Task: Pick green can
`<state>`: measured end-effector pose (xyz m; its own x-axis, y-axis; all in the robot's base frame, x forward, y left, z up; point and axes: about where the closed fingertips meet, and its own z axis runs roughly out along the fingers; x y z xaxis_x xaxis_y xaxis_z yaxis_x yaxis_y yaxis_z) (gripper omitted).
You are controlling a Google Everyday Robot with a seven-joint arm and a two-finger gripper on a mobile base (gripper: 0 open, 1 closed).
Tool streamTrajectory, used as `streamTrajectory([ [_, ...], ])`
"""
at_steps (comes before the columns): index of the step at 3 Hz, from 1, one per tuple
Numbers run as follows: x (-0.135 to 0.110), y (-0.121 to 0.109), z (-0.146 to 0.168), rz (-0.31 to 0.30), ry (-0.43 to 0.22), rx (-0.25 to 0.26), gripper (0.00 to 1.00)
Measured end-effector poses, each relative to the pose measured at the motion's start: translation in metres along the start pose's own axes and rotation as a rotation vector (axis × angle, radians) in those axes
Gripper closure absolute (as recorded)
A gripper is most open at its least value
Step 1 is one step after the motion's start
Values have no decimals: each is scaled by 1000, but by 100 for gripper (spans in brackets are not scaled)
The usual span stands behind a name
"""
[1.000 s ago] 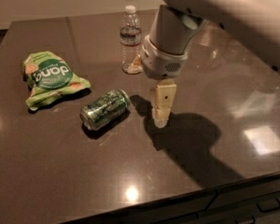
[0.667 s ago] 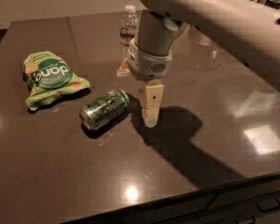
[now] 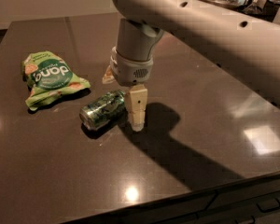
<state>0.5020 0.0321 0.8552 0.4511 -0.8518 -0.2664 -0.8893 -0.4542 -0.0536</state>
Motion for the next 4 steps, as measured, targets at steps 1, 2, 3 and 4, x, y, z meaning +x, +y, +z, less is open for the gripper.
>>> streamTrajectory([
  [1, -17, -4, 14, -24, 21, -34, 3],
  [2, -23, -5, 20, -23, 42, -58, 25],
  [3, -23, -7, 11, 4, 46, -69, 57],
  [4, -24, -10, -5, 13, 44, -50, 80],
])
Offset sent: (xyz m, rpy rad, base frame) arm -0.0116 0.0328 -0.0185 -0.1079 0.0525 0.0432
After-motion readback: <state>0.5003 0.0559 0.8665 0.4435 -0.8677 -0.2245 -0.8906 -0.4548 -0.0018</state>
